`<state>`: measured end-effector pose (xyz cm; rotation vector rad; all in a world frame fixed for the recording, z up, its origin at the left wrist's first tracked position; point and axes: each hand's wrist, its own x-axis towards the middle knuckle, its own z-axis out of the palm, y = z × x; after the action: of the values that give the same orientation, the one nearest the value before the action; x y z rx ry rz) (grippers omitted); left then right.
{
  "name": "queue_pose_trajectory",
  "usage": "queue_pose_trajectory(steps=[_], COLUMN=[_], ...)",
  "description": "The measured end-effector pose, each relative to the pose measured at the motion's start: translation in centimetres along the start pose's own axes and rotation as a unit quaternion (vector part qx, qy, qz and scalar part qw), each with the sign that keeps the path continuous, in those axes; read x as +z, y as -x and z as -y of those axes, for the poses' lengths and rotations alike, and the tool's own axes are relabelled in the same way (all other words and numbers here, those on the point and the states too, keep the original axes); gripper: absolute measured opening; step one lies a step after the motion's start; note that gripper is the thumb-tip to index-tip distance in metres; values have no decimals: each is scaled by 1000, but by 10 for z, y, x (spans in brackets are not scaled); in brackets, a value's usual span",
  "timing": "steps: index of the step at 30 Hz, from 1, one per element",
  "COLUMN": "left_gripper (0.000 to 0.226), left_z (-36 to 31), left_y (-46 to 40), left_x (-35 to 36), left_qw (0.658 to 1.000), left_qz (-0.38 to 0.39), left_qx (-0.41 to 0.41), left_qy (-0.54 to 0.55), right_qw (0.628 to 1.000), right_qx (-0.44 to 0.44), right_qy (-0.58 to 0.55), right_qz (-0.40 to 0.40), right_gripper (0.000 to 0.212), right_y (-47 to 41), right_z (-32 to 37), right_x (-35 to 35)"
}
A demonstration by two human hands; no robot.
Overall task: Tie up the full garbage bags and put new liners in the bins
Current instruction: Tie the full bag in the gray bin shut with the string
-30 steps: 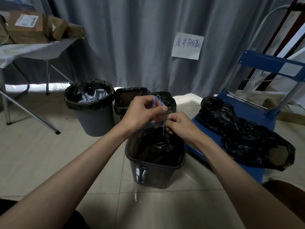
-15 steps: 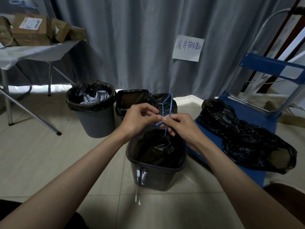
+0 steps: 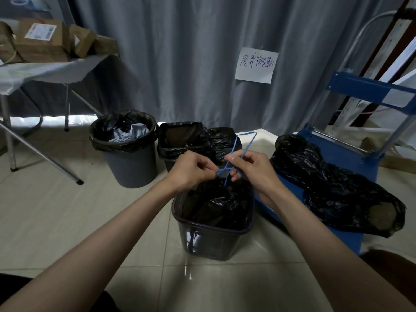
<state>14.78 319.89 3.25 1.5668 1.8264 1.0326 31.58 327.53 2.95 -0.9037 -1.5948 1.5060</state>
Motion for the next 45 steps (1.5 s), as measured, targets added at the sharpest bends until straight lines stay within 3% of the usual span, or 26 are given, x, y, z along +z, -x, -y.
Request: queue_pose_trajectory(steps=[2,7,10,14,21,28,34,38,43,45], left_gripper=[4,26,29,24,25,32,17,24,19,33], left_z=[0,-10,-10,-2,0,4,1,-2,0,-2], left_y=[0,3,5,6,5,7,12,17,13,11], left_x=[3,14,22,30,33,39,42,45,43,41], left_qw=[1000,998,999,994,995,973,954,940,947,957], left_qz=[-4,-9,-1,-23,-47,-124,-127,-133,-107,-94], left_qx=[3,32,38,103,86,175,256,294,275,258], left_qy=[-20,-45,-19,-19,25,-81,-95,-109,-125,-96], right_qw=[1000,999,999,1000,997,998,987,980,979,982], right_qx=[4,7,5,2,-16,54,156,194,196,186], right_qy=[-17,-36,-38,-9,75,35,-13,-21,-24,-24], right_qz=[-5,-5,-4,-2,-1,15,37,45,40,33], right_gripper=[12,13,14,15,17,28,21,20,23,20], right_y=[-1,-1,-2,0,1,0,0,-2,-2,-2], right_z=[-2,-3,-3,-3,-1,-5,-3,-4,-6,-7], right_x=[1,5,4,4,5,5,2,2,-1,-2])
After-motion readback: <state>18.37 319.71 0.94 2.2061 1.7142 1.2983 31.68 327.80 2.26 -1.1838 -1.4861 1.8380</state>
